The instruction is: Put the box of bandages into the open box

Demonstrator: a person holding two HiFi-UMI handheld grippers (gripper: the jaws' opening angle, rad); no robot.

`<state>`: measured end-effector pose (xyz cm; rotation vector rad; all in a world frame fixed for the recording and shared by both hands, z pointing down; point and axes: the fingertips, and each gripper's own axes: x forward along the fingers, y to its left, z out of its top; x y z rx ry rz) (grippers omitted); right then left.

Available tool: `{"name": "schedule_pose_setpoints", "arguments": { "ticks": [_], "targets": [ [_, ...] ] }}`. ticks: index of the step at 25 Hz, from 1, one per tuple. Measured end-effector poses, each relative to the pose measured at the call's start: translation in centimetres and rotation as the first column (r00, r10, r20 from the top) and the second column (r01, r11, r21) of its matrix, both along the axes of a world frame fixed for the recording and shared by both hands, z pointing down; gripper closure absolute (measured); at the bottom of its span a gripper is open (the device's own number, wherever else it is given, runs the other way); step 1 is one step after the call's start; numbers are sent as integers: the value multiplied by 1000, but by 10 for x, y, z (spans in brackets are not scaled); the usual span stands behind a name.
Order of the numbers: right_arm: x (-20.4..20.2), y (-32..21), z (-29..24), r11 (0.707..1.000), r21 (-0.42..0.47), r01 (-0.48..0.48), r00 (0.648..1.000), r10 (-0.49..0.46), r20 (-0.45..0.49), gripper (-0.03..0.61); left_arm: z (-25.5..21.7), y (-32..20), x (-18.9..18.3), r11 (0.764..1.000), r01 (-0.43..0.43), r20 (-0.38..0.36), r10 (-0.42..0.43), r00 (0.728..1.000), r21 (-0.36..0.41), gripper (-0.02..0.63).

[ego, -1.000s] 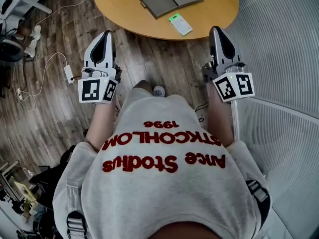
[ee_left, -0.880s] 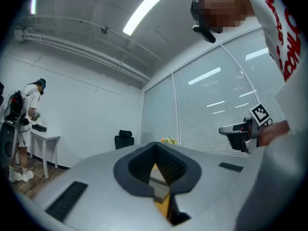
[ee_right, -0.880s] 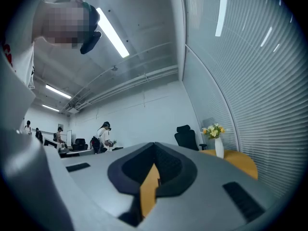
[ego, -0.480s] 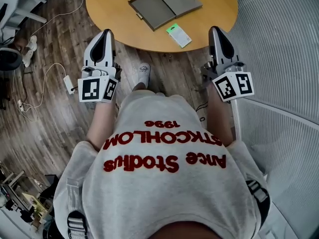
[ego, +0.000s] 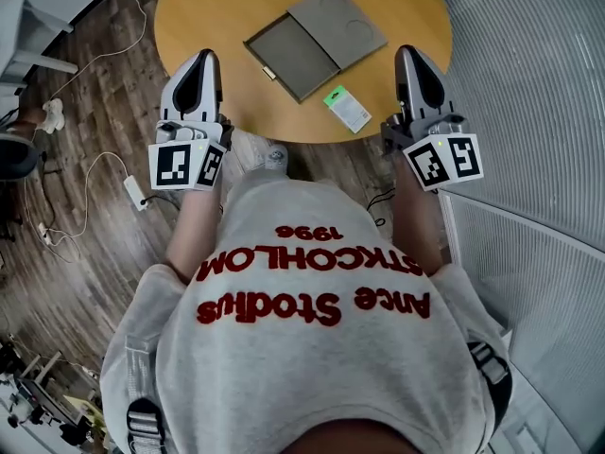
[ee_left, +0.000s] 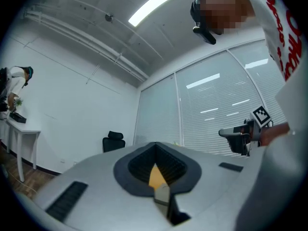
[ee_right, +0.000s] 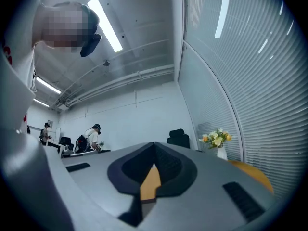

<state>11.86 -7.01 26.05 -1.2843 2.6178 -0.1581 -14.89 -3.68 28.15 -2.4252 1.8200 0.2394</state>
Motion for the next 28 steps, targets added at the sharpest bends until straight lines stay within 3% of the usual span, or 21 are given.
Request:
{"name": "schedule_pose_setpoints", "arguments": {
  "ticks": [11,28],
  "targets": [
    [-36,-58,10,1000,-20,-23,1000,23,-15,572,12,-70,-24,998,-56,-11,55,998,-21,614],
    [-29,-95,-2,996,-44,80,995,-83,-59,572,7,-95,7,999,-16,-35,14,999,-49,614]
  ]
}}
